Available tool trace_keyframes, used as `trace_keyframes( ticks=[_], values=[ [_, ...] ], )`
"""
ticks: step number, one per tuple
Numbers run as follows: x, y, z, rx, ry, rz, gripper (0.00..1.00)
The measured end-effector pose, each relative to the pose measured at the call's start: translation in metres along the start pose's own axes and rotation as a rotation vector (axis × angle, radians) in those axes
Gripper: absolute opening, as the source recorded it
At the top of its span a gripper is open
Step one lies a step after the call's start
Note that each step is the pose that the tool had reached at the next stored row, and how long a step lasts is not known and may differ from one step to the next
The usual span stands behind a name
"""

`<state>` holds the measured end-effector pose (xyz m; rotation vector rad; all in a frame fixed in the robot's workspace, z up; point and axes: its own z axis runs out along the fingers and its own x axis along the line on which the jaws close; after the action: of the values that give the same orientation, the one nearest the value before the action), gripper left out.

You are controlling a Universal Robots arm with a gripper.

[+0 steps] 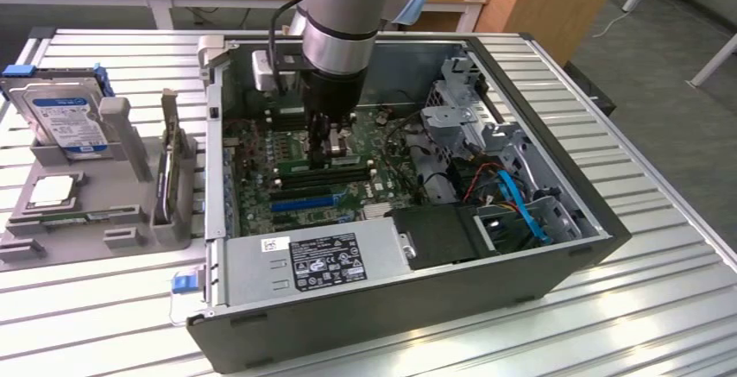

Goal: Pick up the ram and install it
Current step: 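Insert the ram into the slot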

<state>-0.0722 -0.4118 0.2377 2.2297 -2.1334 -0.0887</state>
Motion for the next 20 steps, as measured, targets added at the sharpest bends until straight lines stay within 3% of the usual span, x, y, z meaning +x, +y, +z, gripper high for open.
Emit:
trace_keyframes(
  ticks=[4,12,20],
  values=[
    [0.000,-0.0001,0.0006,0.0001,-0.0003,0.000,0.13],
    [0.000,-0.0085,0.0021,-0.0202,-0.0046,0.000,0.13],
    [0.000,-0.0100,0.0022,-0.0202,-0.0049,-0.001,0.13]
  ],
)
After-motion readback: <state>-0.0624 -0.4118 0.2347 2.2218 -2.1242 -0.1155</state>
